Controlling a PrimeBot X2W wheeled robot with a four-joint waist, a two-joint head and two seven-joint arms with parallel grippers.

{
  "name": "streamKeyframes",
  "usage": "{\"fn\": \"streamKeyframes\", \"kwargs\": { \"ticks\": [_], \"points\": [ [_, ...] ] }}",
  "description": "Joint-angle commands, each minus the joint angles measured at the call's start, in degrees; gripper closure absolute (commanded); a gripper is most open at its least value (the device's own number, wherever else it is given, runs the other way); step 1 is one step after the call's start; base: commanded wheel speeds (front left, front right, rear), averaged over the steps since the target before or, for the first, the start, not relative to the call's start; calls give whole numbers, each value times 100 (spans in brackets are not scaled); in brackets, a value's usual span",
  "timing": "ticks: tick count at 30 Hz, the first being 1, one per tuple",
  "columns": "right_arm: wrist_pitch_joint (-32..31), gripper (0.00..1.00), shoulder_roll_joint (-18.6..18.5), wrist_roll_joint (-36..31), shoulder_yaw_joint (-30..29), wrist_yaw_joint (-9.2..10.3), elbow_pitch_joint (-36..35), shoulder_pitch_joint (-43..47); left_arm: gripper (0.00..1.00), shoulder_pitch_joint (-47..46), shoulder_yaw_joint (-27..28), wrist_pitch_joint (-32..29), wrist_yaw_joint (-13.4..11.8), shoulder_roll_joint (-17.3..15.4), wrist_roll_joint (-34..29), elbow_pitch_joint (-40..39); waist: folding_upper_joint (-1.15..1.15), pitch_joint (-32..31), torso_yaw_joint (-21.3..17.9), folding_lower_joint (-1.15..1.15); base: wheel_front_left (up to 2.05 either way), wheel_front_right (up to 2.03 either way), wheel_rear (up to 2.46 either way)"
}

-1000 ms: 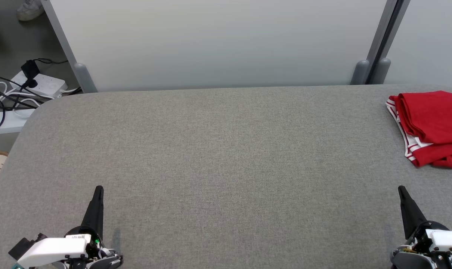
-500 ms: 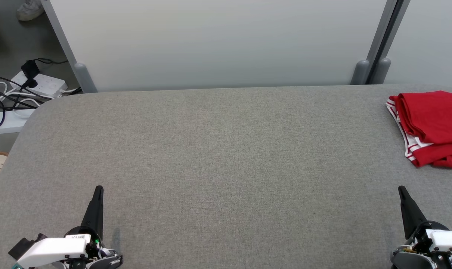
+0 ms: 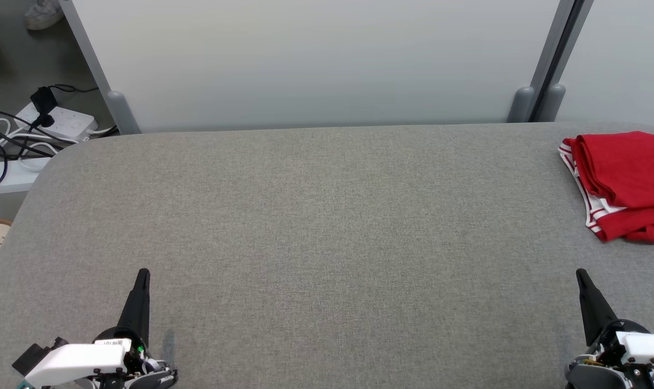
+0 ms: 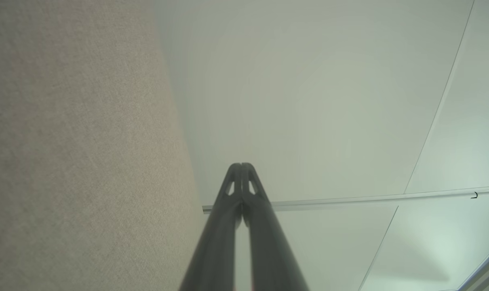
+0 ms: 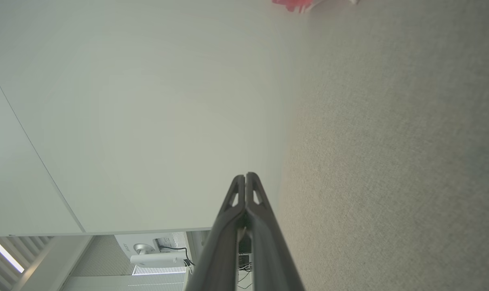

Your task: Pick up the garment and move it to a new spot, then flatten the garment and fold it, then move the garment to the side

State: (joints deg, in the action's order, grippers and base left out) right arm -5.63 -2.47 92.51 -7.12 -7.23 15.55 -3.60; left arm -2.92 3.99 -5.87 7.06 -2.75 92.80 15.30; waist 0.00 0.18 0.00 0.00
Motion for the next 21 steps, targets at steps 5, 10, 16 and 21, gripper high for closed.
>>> {"fn": "streamKeyframes", "kwargs": {
  "ticks": [5,10,16,21],
  "points": [
    [-64,100,-64,-13,87,-25,-154,-256,100,-322,199,-19,43,-54,-19,-127,0,0,0,0,0,0,0],
    [-66,100,-62,-15,85,-25,-154,-256,100,-322,203,-22,43,-51,-22,-127,0,0,0,0,0,0,0],
    [-68,100,-61,-17,82,-25,-154,-256,100,-323,207,-25,43,-48,-26,-127,0,0,0,0,0,0,0],
    [-70,100,-59,-19,80,-25,-154,-256,100,-323,212,-28,43,-45,-29,-127,0,0,0,0,0,0,0]
  ]
}}
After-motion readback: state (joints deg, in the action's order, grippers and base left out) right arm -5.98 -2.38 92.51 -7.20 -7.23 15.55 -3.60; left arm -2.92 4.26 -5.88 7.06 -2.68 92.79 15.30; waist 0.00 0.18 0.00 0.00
